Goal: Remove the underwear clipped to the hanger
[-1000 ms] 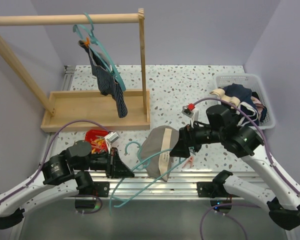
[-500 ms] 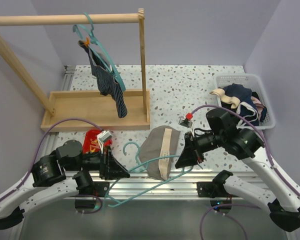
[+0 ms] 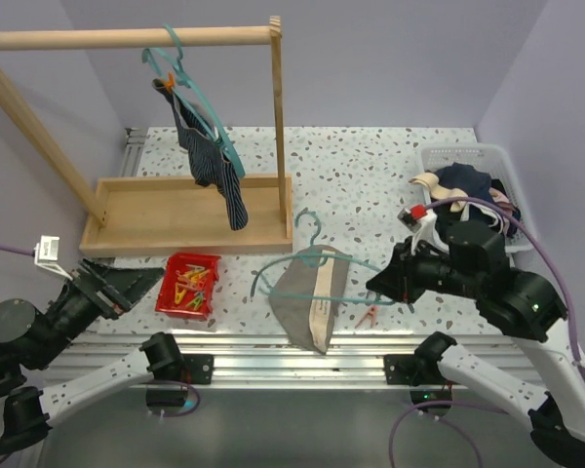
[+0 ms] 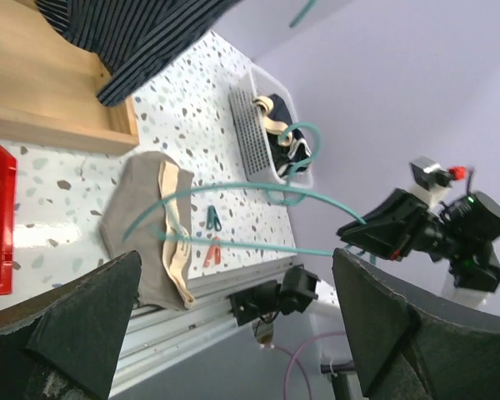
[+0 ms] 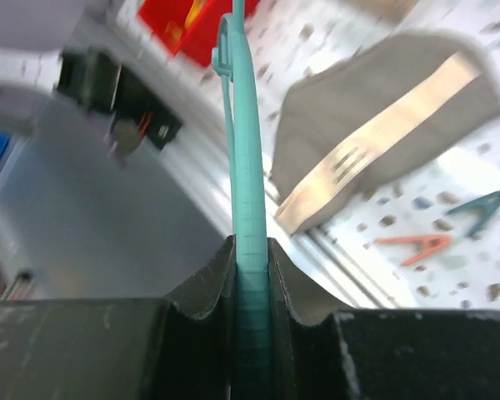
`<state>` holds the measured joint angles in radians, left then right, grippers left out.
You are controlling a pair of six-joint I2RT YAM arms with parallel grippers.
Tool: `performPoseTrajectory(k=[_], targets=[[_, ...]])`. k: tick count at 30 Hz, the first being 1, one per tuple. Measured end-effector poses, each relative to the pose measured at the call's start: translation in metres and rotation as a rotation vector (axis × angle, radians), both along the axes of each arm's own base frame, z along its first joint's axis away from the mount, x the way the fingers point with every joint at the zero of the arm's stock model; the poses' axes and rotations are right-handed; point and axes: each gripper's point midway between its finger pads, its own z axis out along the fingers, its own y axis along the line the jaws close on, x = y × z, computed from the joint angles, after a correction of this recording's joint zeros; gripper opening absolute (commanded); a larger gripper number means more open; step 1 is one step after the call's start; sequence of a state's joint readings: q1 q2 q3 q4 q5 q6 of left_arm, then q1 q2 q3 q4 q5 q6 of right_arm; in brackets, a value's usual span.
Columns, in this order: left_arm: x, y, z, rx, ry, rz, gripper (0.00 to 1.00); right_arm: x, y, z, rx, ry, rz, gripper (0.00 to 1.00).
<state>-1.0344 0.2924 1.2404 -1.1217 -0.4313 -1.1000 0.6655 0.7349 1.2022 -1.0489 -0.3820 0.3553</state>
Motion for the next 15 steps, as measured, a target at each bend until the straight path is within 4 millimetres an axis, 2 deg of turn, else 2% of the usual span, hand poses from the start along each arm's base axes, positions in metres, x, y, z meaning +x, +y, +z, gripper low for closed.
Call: performPoseTrajectory(k=[2,4,10,15], targets=[[0.002,0.014,-0.001,-0.019,-0.007,0.052,1.00,0.015,-0.010,0.017,0.006,-0.092,-0.091,0.00],[0.006,0.015,-0.007,-0.005,0.001,0.077,1.00,0.027,-0.019,0.045,0.038,-0.196,-0.175,0.00],[0.020,-0.009,-0.035,0.116,0.066,0.075,1.00,0.059,-0.023,0.124,0.135,-0.400,-0.287,0.00],[0.025,-0.019,-0.042,0.146,0.081,0.074,1.00,0.088,-0.012,0.160,0.148,-0.489,-0.325,0.00]])
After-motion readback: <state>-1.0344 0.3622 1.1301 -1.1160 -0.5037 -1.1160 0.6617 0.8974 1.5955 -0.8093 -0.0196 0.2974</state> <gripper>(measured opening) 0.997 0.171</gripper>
